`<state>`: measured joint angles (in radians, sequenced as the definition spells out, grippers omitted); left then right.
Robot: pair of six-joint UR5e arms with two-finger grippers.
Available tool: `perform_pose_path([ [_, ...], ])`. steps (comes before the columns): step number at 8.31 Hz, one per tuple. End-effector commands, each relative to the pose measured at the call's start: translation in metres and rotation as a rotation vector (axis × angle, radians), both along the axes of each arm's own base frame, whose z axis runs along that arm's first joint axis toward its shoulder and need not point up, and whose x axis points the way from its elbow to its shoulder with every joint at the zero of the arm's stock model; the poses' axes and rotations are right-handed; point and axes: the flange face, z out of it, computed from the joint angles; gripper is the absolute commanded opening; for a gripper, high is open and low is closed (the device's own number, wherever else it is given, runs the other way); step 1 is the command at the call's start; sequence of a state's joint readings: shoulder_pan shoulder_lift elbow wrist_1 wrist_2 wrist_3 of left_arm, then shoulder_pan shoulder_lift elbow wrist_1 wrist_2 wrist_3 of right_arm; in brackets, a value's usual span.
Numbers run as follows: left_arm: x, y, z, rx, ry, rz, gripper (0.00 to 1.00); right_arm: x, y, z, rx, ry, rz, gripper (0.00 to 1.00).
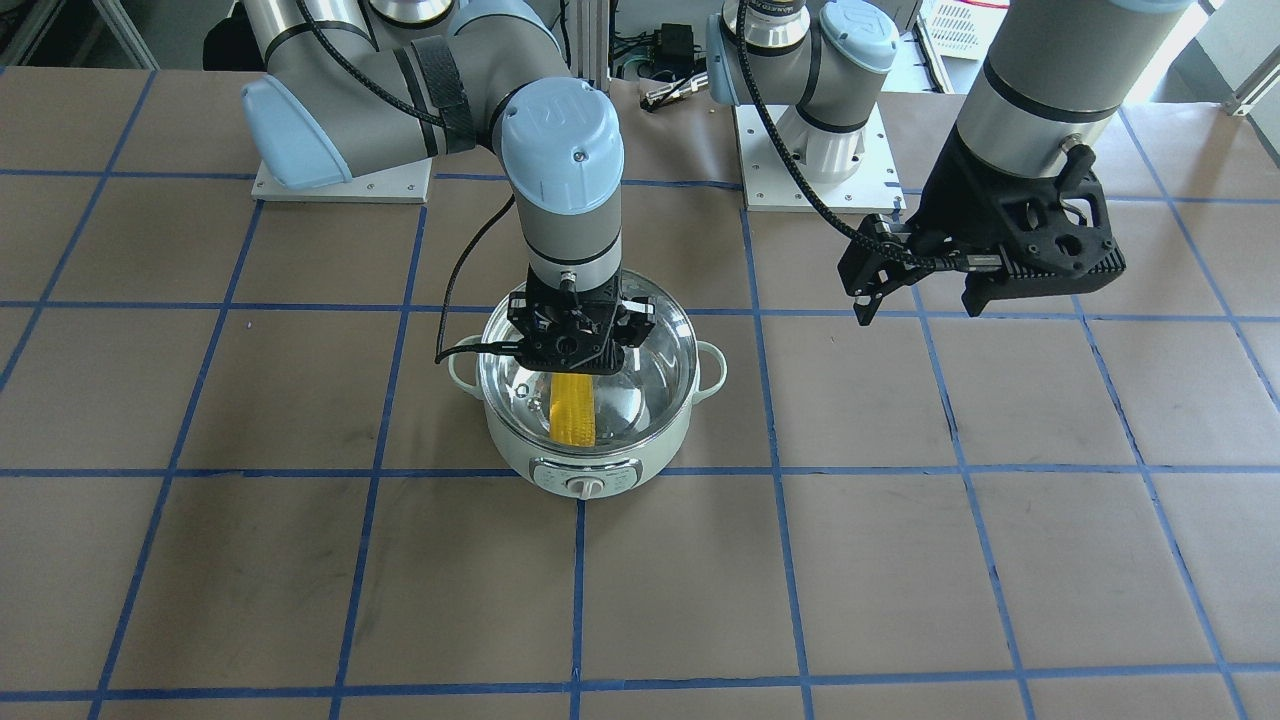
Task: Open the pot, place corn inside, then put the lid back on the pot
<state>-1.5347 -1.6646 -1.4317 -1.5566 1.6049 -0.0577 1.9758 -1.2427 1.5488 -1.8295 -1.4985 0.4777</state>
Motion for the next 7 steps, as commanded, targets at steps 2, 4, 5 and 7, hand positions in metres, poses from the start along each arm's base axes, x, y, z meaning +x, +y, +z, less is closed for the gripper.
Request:
perform_pose_path([
  [2, -0.0007, 0.0007, -0.0014, 0.0, 0.002, 0.001, 1.0, 0.0004, -0.0011, -0.0003, -0.007, -0.003, -0.001, 0.4],
  [4, -0.0011, 0.0006, -0.0007, -0.002, 0.007, 0.005, 1.0, 0.0006, -0.0011, -0.0003, -0.006, -0.004, -0.004, 0.49],
  [5, -0.001, 0.0011, -0.0005, -0.004, 0.005, 0.004, 1.0, 0.0004, -0.0011, -0.0003, -0.007, -0.003, -0.003, 0.65],
  [7, -0.0005, 0.0002, -0.0028, 0.001, 0.0, -0.008, 1.0, -0.0007, -0.0008, 0.0082, -0.029, -0.012, -0.001, 1.0],
])
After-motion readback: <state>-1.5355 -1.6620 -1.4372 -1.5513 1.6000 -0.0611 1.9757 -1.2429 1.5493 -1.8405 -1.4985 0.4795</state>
